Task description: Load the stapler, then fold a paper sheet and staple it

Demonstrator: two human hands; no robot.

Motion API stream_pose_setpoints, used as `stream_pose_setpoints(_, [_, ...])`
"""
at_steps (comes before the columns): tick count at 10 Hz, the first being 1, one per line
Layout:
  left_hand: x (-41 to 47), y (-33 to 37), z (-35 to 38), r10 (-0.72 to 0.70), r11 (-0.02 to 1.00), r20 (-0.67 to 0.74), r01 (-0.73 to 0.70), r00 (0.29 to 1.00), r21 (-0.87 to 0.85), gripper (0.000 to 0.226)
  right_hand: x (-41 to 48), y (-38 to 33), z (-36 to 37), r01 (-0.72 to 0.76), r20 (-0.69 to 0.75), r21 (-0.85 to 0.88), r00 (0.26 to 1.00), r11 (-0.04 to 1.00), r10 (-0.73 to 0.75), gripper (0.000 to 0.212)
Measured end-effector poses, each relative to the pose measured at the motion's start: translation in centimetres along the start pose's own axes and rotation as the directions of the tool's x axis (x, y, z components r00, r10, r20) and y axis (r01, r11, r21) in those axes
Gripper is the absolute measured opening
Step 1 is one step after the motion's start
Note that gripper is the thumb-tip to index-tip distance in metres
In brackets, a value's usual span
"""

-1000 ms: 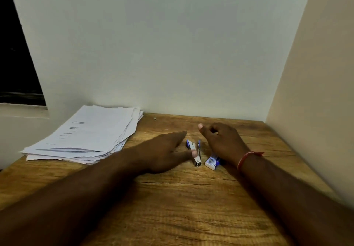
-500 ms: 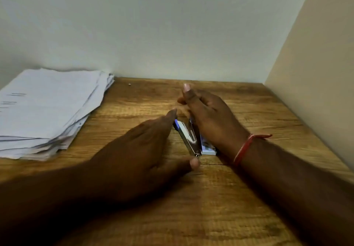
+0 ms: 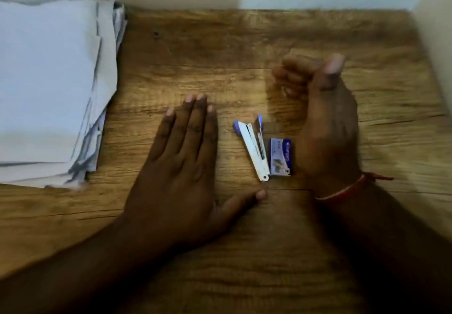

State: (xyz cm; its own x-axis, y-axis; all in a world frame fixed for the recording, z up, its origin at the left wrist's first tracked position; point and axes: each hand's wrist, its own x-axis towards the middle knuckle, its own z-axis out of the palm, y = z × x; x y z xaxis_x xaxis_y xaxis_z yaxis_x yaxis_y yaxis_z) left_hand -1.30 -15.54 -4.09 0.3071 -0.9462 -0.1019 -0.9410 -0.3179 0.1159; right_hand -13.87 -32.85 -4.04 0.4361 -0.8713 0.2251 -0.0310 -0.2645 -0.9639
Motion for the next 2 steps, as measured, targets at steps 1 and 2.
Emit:
stream_pose_setpoints(1, [-0.2, 0.4, -0.7, 0.009, 0.998, -0.021, -0.011, 1.0, -0.067, 0.131, -1.0, -0.8, 0.0, -0.042, -0.084, -0.084, 0.996, 0.996, 0.035, 0.057])
stream_pose_setpoints(2, [-0.3, 0.7, -1.6, 0.026, 0.995, -0.01, -0.026, 1.0, -0.1, 0.128, -2.0, -1.9, -1.0, -0.117, -0.062, -0.198, 0.992, 0.973, 0.106, 0.056])
